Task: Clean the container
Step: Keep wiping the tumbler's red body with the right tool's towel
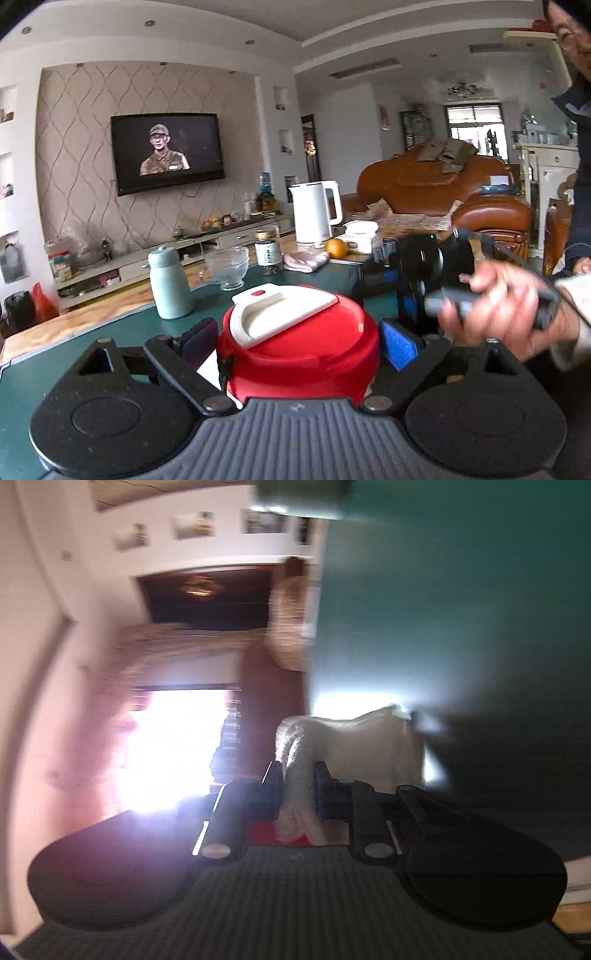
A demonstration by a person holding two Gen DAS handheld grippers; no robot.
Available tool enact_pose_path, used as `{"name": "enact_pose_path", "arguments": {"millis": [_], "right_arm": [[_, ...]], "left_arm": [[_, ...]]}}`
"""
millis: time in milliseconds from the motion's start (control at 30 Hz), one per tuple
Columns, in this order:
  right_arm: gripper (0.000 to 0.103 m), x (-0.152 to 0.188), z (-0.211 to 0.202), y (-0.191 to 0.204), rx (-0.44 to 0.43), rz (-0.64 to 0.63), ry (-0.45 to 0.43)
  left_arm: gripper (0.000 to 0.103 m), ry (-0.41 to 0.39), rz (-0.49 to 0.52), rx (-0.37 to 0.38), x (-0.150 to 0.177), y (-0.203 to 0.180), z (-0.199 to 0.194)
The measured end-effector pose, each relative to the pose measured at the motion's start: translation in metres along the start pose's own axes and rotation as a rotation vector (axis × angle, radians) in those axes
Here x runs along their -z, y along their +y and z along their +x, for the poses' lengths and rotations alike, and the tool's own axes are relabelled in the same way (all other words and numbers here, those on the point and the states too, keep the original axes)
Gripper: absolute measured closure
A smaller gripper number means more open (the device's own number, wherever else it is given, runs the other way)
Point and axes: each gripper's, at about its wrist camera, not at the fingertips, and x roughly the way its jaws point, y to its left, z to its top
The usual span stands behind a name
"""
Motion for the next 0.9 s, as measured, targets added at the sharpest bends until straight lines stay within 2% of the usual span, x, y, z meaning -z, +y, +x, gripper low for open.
{"name": "enact_pose_path", "arguments": {"millis": [33,100,200,233,467,667,767,900], "right_arm": [[0.081,-0.002,0.004,0.004,0.007,-0.018,0.003],[0.081,-0.004,0.014,0.000,0.077,-0.040,0.029],[0.081,-0.003,0.018,-0.018,0.145,-0.007,0.043],[0.081,-0.001,0.015,-0.022,0.142,0.002,0.036],[0.080,0.015,-0.009,-0.014,0.135,-0.028,-0.002],[0.080,0.019,-0.018,-0.011,0.129,-0.038,-0.020],[0.080,0.021,-0.016,-0.006,0.115,-0.032,-0.023],[0.080,0.020,-0.019,0.004,0.027,0.003,-0.038]], "left_arm": [[0.008,-0.003,-0.003,-0.001,0.001,0.000,0.000],[0.008,-0.009,-0.008,-0.004,0.004,0.000,0.001],[0.006,-0.008,-0.024,-0.032,0.005,-0.004,0.003],[0.000,0.005,-0.035,-0.059,0.004,-0.008,0.003],[0.000,0.078,-0.172,-0.292,-0.011,-0.035,0.003],[0.000,0.065,-0.194,-0.330,-0.011,-0.042,0.012],[0.005,0.059,-0.205,-0.350,-0.011,-0.046,0.017],[0.005,0.047,-0.208,-0.367,-0.010,-0.049,0.021]]}}
